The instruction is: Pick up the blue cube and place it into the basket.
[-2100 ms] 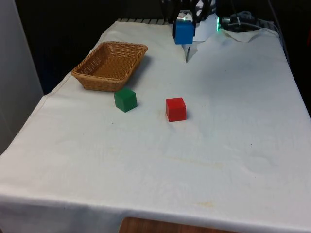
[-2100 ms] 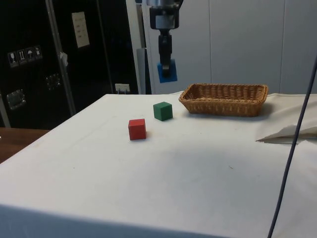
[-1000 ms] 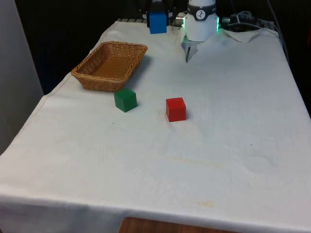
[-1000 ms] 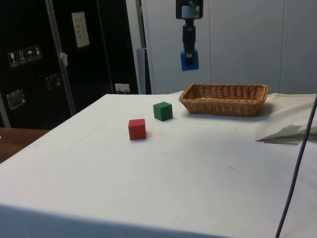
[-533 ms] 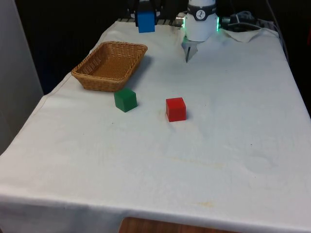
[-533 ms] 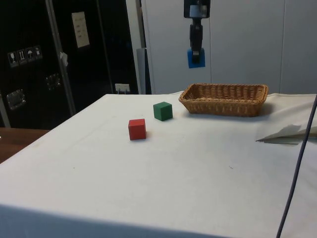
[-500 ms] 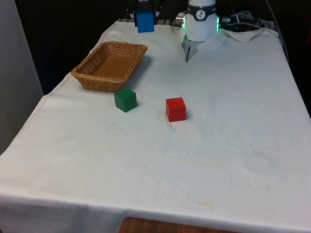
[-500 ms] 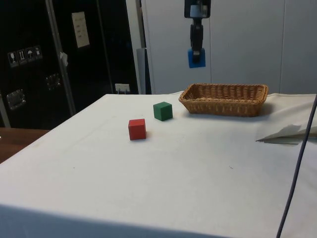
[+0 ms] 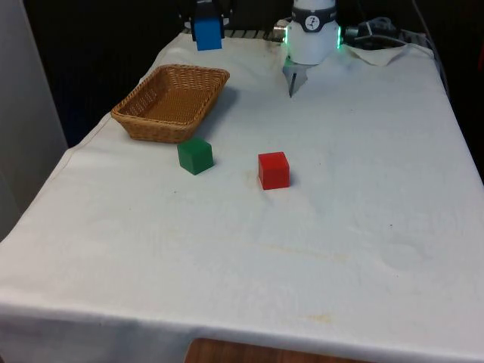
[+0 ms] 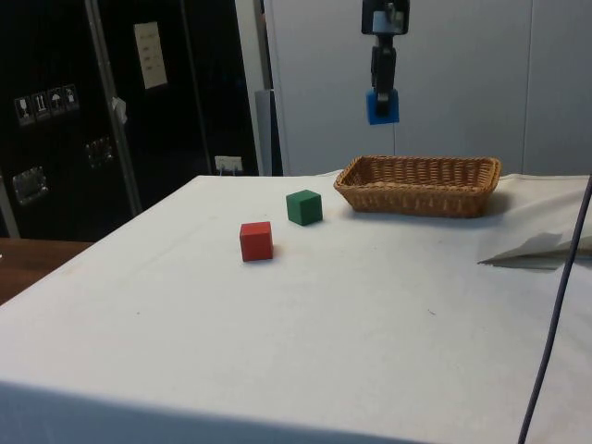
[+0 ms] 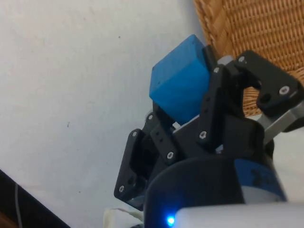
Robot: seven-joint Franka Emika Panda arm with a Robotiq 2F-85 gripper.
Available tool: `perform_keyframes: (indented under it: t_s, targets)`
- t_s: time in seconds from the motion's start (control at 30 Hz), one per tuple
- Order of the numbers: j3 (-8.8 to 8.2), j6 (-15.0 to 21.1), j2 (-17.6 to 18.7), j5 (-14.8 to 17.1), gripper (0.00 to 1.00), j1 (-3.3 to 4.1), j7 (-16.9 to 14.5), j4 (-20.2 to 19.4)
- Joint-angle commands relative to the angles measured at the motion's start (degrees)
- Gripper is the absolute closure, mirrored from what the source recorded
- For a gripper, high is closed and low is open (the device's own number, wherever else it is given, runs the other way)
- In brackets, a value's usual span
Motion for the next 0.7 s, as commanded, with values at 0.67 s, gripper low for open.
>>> perform_keyframes:
  t_s: [0.67]
  targets:
    - [-6.02, 3.55, 4.41, -0.11, 1.00, -0.17, -6.07, 0.57]
